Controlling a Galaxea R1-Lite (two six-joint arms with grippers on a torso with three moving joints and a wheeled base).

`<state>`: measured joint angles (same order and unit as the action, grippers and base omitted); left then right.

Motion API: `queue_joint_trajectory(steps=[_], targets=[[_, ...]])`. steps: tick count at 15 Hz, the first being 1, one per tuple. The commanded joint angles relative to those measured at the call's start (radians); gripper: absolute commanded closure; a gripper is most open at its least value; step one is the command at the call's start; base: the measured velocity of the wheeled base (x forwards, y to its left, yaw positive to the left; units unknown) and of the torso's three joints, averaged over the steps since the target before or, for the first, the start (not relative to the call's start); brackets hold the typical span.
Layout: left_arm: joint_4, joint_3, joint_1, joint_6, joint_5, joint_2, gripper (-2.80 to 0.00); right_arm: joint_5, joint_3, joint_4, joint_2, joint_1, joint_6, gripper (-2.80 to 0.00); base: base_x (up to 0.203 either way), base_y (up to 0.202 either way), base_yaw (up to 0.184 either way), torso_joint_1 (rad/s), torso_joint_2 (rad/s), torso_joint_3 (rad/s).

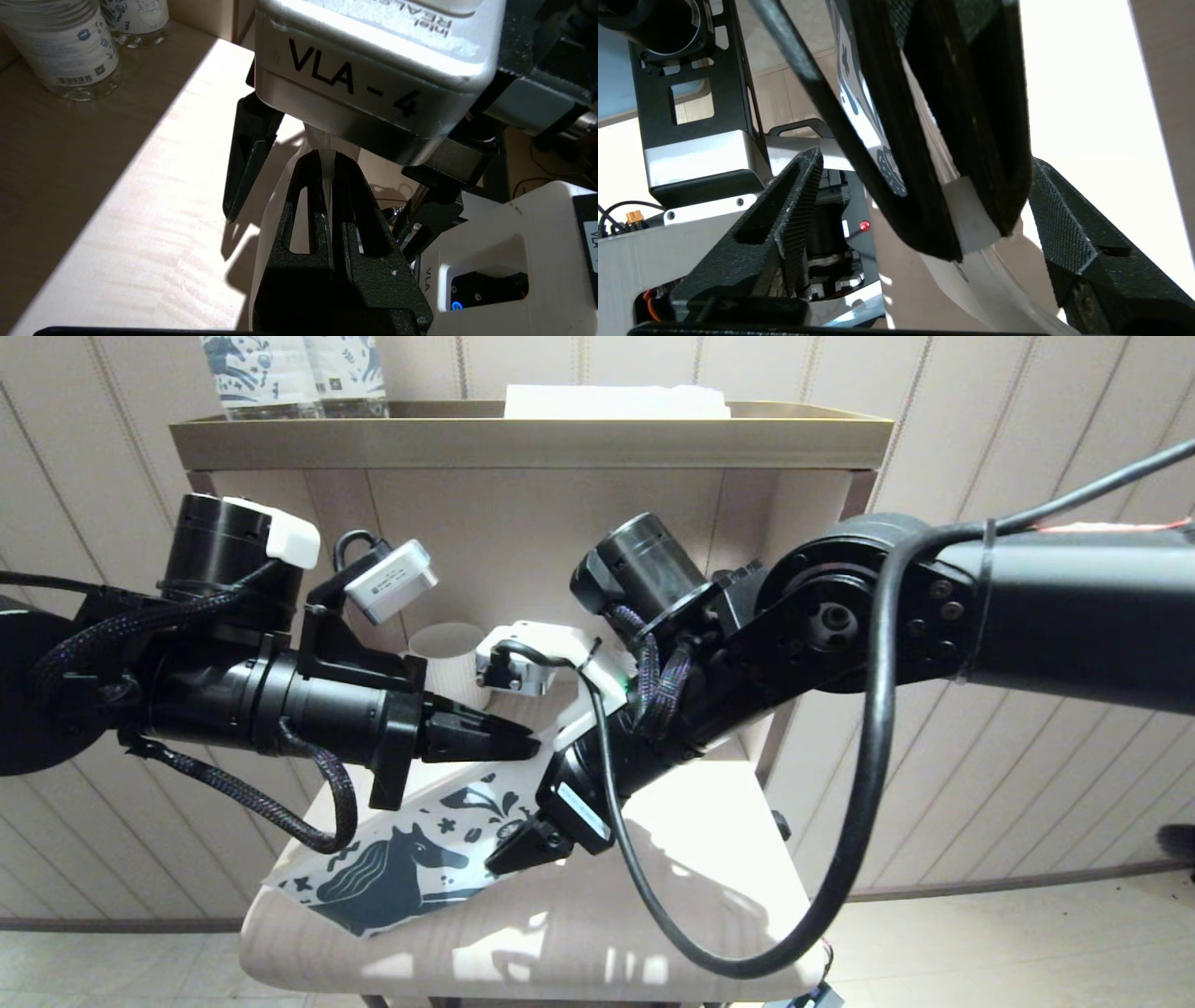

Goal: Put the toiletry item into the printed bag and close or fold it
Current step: Hand it to the other hand

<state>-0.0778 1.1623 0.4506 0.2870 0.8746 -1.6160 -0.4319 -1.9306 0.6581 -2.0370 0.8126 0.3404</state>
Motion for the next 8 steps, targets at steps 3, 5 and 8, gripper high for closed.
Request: queue_joint_trajectory(steps=[3, 5, 8], targets=[[0.0, 0.002, -0.001, 0.001, 0.018, 0.002, 0.0, -0.002, -0.002, 0.006, 0.014, -0.001, 0.003, -2.8, 0.0, 0.0, 0.0, 0.0, 0.0, 0.0], [0.0, 0.002, -0.001, 0.001, 0.018, 0.002, 0.0, -0.002, -0.002, 0.003, 0.012, 0.0, 0.003, -2.8, 0.0, 0.0, 0.0, 0.0, 0.0, 0.0], [-0.006, 0.006, -0.001, -0.002, 0.037, -0.001, 0.0, -0.004, -0.002, 0.005, 0.014, 0.0, 0.002, -2.8, 0.0, 0.0, 0.0, 0.0, 0.0, 0.0]])
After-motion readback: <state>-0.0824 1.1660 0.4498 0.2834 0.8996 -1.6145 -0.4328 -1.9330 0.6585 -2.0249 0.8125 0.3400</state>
